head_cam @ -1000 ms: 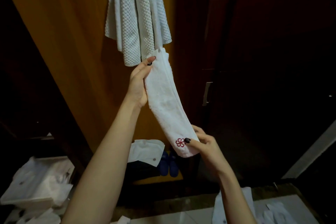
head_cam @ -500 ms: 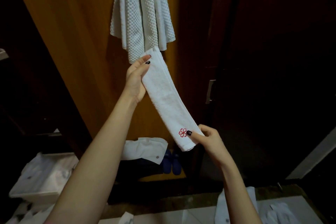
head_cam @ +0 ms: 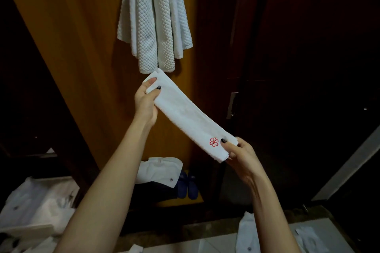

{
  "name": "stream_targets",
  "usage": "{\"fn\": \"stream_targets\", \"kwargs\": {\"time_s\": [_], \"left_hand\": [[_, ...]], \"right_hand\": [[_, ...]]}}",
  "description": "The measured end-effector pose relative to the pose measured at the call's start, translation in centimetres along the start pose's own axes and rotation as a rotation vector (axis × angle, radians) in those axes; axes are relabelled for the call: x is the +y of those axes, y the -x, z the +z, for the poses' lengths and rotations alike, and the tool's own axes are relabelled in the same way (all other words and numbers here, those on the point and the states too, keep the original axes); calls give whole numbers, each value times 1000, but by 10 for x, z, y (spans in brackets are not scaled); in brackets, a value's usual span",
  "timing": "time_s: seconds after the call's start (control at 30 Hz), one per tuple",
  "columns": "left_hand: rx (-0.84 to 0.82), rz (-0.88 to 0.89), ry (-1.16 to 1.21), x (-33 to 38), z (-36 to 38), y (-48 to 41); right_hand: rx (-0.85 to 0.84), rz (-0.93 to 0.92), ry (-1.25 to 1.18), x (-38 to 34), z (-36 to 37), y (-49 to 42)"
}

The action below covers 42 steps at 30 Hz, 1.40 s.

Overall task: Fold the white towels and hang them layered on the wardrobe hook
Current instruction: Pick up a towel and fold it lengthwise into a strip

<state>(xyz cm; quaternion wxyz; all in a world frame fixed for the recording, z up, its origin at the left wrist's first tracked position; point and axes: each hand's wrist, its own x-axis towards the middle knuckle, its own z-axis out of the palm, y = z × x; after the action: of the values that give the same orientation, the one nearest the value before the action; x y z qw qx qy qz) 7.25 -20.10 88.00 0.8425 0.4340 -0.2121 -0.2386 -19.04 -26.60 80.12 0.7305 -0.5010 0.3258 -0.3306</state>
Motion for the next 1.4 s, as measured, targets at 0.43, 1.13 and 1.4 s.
{"fn": "stream_targets", "kwargs": {"time_s": [0.43, 1.13, 1.4], "left_hand": [[-112, 95, -229, 84, -17, -57], [-188, 471, -343, 273, 60, -284], [-164, 505, -289, 297, 108, -401]], "right_hand": [[39, -658, 321, -139, 54, -64], [-285, -790, 134, -402, 207, -274], [-307, -756, 37, -458, 248, -390]]}}
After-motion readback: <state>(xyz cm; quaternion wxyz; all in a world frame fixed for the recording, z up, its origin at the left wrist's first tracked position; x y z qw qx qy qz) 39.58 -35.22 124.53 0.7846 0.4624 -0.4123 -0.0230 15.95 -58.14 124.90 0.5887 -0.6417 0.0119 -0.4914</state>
